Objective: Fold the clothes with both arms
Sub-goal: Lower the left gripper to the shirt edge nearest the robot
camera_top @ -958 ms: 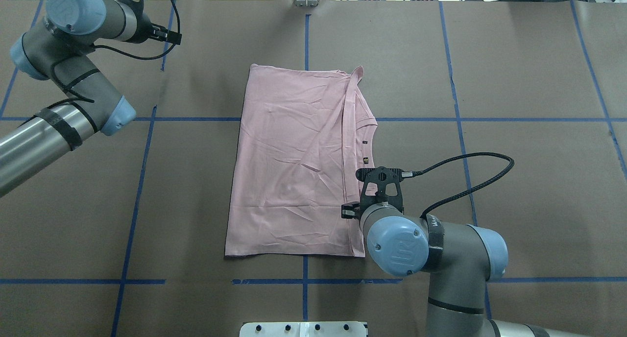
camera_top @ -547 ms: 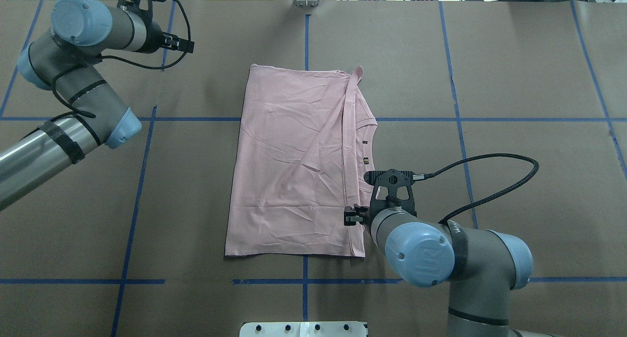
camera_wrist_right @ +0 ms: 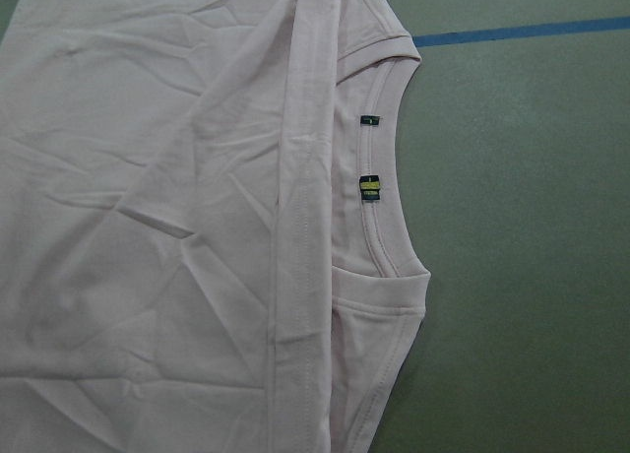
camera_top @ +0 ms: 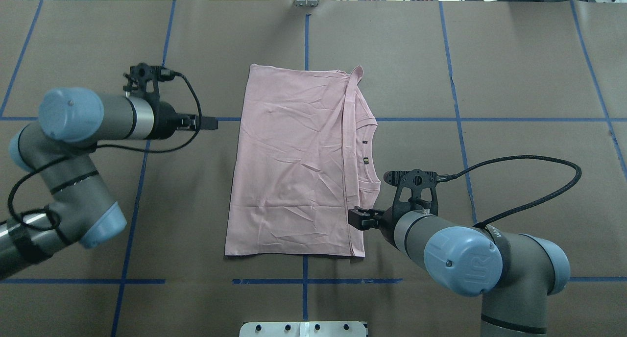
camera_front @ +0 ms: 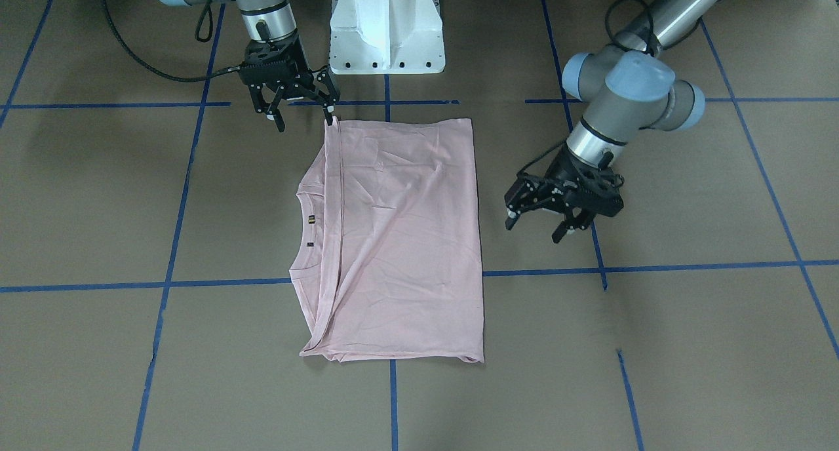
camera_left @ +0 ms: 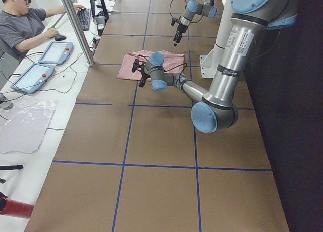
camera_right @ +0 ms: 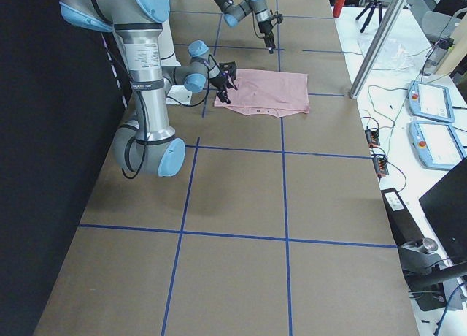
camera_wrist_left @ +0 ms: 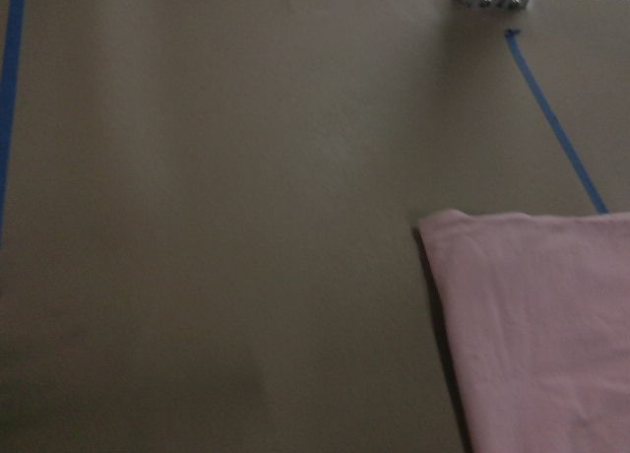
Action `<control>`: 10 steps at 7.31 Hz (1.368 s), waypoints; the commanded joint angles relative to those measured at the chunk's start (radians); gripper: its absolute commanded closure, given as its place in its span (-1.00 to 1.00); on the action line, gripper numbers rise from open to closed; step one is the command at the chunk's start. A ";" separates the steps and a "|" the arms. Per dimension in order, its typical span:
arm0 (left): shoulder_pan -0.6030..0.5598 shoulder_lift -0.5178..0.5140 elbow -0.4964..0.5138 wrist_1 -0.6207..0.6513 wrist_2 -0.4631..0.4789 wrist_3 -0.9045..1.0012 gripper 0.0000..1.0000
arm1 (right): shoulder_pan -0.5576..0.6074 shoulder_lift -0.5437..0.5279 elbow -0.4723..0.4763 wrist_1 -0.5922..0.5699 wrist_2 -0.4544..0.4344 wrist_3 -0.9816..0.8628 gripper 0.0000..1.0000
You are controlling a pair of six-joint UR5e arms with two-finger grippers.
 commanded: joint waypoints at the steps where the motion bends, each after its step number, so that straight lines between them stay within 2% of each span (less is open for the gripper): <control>1: 0.192 0.156 -0.218 0.052 0.109 -0.158 -1.00 | 0.000 -0.002 0.002 0.005 -0.002 0.003 -1.00; 2: 0.284 0.169 -0.239 0.065 0.188 -0.239 -1.00 | 0.000 -0.003 0.000 0.005 -0.005 0.003 -1.00; 3: 0.345 0.157 -0.246 0.140 0.236 -0.313 -0.99 | 0.000 -0.003 0.000 0.005 -0.005 0.003 -1.00; 4: 0.376 0.142 -0.263 0.211 0.270 -0.353 -0.71 | 0.000 -0.003 0.000 0.005 -0.005 0.003 -1.00; 5: 0.390 0.113 -0.268 0.298 0.275 -0.355 -0.52 | 0.000 -0.003 0.000 0.003 -0.005 0.003 -1.00; 6: 0.391 0.056 -0.266 0.410 0.275 -0.357 -0.52 | 0.000 -0.003 -0.001 0.003 -0.005 0.004 -1.00; 8: 0.416 0.029 -0.257 0.444 0.273 -0.360 -0.47 | 0.000 -0.003 -0.003 0.003 -0.005 0.006 -1.00; 9: 0.437 0.023 -0.254 0.444 0.273 -0.378 -0.28 | 0.000 -0.002 -0.003 0.005 -0.005 0.006 -1.00; 10: 0.440 0.025 -0.254 0.444 0.272 -0.378 -0.28 | -0.002 -0.002 -0.003 0.003 -0.005 0.008 -1.00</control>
